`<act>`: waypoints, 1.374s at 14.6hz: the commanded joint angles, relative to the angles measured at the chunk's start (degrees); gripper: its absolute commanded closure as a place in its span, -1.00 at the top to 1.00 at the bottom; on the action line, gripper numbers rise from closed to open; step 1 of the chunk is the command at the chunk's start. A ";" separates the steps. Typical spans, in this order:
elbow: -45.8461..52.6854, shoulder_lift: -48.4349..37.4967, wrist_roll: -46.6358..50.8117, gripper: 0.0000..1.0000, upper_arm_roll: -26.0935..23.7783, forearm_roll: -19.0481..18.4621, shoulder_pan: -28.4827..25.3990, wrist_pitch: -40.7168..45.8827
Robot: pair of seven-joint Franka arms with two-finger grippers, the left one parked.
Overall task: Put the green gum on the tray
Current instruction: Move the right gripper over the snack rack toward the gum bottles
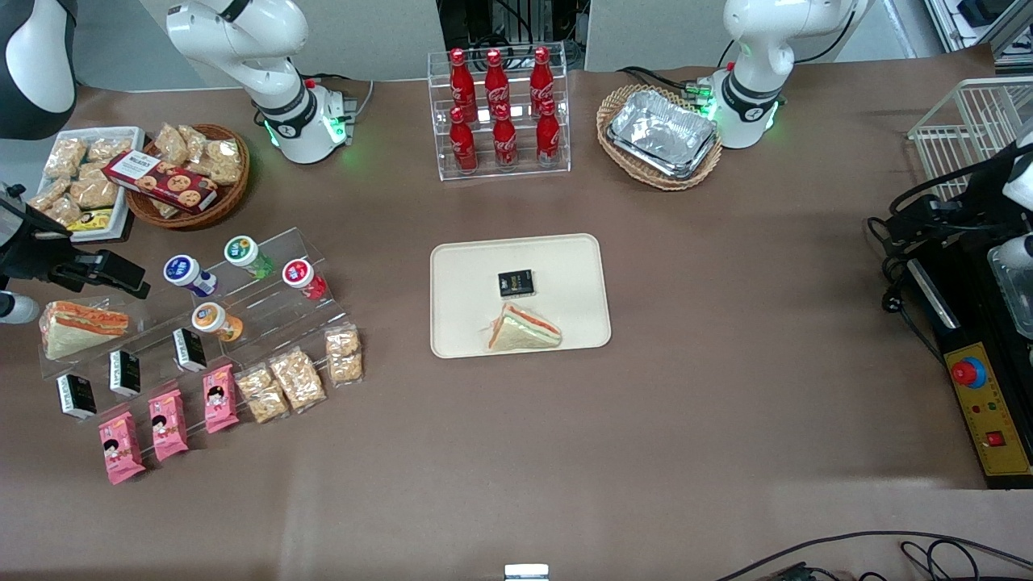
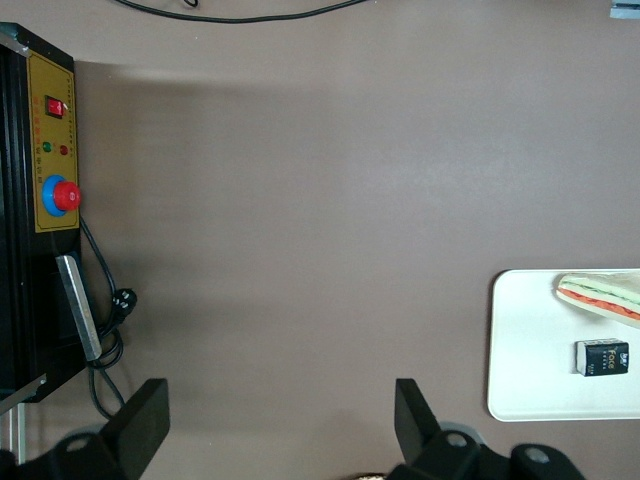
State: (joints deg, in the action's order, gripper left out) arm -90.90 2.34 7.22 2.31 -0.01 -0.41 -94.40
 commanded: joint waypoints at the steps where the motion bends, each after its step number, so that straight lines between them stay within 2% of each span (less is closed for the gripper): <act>1: -0.06 -1.10 -0.45 1.00 -0.11 0.98 -0.12 0.27; 9: 0.37 -0.67 -0.63 1.00 -0.03 1.15 -0.12 0.01; 12: -0.24 -1.98 -4.74 1.00 0.41 1.15 0.32 1.41; 20: -25.09 -20.95 -4.50 1.00 0.59 1.07 0.06 -2.10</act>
State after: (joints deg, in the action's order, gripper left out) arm -104.39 -9.64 3.01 2.87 0.15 -0.33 -93.30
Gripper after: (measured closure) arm 0.000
